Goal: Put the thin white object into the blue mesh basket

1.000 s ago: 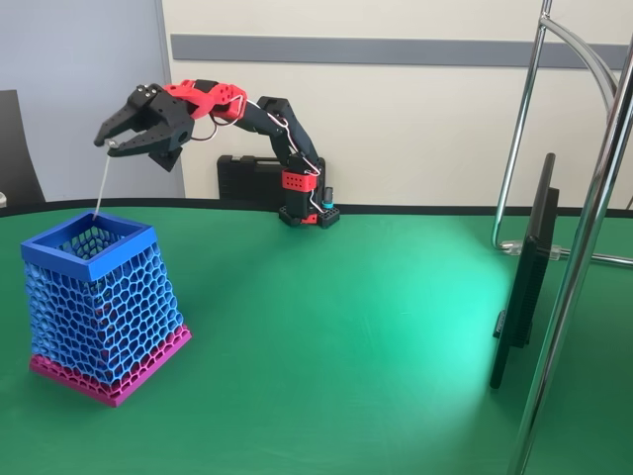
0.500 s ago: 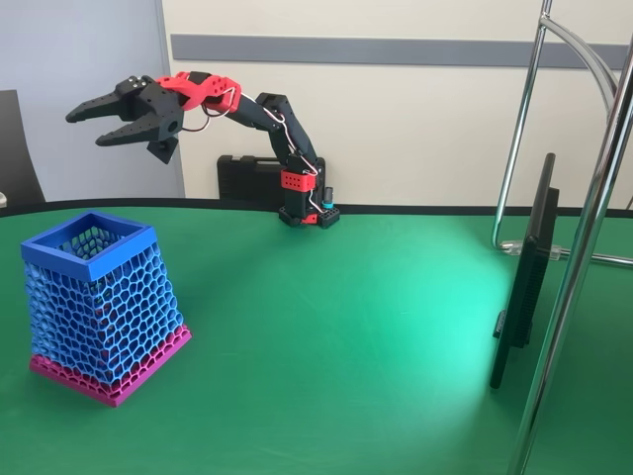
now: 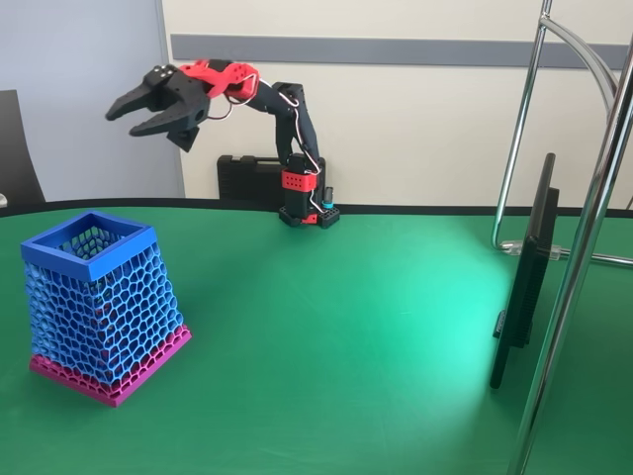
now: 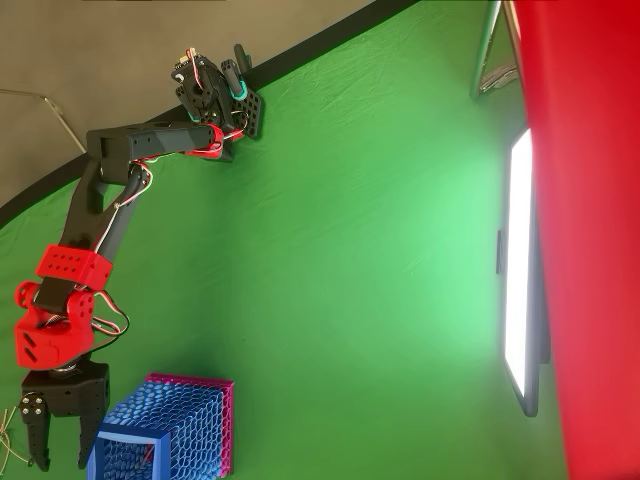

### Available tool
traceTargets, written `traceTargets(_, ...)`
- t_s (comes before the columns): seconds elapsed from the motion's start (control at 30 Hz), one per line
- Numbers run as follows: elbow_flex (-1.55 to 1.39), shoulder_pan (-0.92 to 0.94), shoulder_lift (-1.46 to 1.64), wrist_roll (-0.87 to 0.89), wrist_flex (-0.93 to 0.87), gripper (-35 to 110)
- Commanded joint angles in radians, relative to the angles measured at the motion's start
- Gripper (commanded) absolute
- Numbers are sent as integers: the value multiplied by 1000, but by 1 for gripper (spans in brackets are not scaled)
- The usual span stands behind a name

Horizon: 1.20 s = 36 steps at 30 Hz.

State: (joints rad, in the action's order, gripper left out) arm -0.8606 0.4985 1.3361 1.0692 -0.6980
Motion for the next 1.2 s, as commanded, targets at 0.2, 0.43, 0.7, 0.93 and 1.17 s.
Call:
traceTargets(0.2,-357,-129,385,-77,55,12)
traceTargets(0.43,-689,-265,684,-244,114,11)
traceTargets(0.7,-1051,-414,1029,-495,143,6)
traceTargets(0.93,-1348,-457,1305,-713,167,1)
traceTargets(1.17,-1644,-479,1525,-871,176,0)
